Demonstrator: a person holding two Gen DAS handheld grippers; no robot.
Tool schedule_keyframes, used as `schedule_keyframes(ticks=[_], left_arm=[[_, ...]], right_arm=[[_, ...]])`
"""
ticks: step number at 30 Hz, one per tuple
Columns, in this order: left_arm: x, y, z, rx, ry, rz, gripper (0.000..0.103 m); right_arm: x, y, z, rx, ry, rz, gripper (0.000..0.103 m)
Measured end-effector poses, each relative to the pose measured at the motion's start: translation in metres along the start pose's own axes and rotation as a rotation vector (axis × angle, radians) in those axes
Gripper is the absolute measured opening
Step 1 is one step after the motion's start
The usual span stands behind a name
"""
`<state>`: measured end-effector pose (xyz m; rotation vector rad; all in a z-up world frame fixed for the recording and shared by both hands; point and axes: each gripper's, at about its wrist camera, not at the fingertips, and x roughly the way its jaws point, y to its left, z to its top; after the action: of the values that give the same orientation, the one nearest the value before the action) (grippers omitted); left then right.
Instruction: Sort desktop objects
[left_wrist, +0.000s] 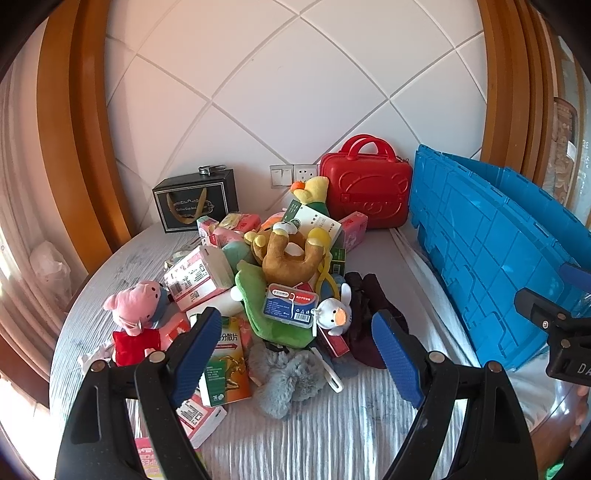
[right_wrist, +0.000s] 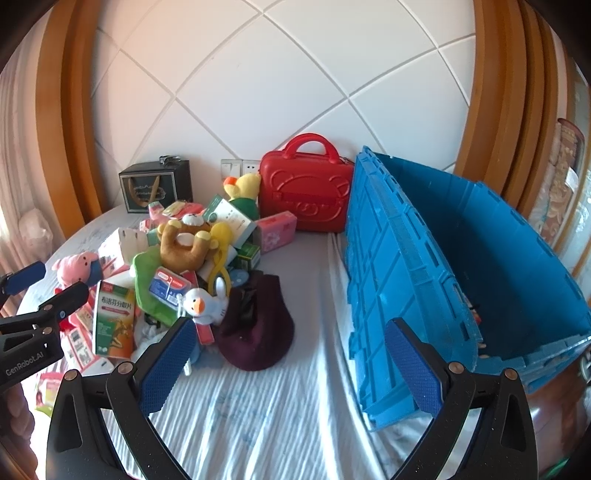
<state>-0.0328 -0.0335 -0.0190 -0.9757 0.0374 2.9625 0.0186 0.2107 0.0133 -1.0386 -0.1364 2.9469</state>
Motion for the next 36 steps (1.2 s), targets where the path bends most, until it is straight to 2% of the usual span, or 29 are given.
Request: schedule_keyframes(ticks=[3,7,15,22,26,29,32,34,36], left_arm=[[0.005,0.007,-0.001,-0.01,0.007,0.013,0.084],[0.019,0.029,-0.006,-0.033,0.033,0.068,0.084],[0.052,0.107,-0.047,-0.117,0.168,0.222,0.084],[0.061,0.181,-0.109,-0.192,0.303,0.341,0.084],[0.054,0.208,-0.145,-0.239,0.395,0.391,0.084],[0.049,0.22,-0.178,-0.287,0.454,0.426,0.084],[0.047,0.228,-0.207,-0.349,0.506,0.417,0.084],[0.045,0.233,-0.223,-0.375,0.532,0.372,0.084],[0.048,0.233,-0.233,-0.359,0.56,0.321,0.084]], right_arm=[[0.004,0.001,0.0,0.0,0.008,0.004,0.103],[0.017,0.003,-0.001,-0.008,0.031,0.012,0.103],[0.069,0.027,-0.011,-0.034,0.143,0.098,0.103],[0.122,0.083,-0.027,-0.089,0.254,0.202,0.103],[0.142,0.124,-0.038,-0.143,0.308,0.29,0.103],[0.151,0.164,-0.05,-0.216,0.318,0.36,0.103],[0.155,0.202,-0.069,-0.304,0.328,0.424,0.103],[0.156,0.224,-0.084,-0.359,0.355,0.431,0.103],[0.156,0.238,-0.095,-0.375,0.377,0.441,0.102]])
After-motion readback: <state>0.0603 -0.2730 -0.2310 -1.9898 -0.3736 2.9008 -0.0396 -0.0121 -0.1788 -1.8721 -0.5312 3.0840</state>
